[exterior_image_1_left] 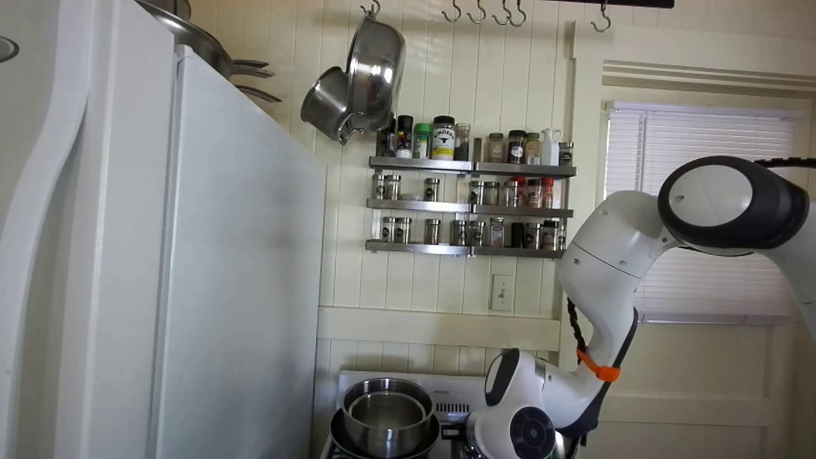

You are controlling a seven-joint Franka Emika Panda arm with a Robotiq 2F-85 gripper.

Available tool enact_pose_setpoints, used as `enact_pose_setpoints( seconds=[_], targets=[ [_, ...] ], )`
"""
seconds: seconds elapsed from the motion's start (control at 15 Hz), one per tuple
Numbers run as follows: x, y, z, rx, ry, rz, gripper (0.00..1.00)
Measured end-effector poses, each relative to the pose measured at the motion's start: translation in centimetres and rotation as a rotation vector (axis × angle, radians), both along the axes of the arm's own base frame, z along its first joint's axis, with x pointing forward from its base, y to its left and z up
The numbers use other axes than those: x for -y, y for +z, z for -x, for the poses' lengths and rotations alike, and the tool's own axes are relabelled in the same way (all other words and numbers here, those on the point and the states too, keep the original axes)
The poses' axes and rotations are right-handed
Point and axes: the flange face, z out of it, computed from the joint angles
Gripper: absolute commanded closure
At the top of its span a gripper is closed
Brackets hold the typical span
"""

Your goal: Remove one glass jar from the topmost shelf and put it on the stovetop.

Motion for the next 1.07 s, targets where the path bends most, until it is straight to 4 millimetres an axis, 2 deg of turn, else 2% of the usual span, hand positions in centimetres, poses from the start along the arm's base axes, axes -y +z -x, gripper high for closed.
enact_pose_setpoints(
  seconds=[0.73,0.8,1.07],
  targets=[
    [-0.1,-1.4,-0.5,0.071,0.061,0.099,0.75],
    [-0.1,-1.5,-0.5,0.075,0.063,0.103,0.31],
    [-0.3,-1.6,-0.4,0.075,0.065,0.093,0.03]
  ],
)
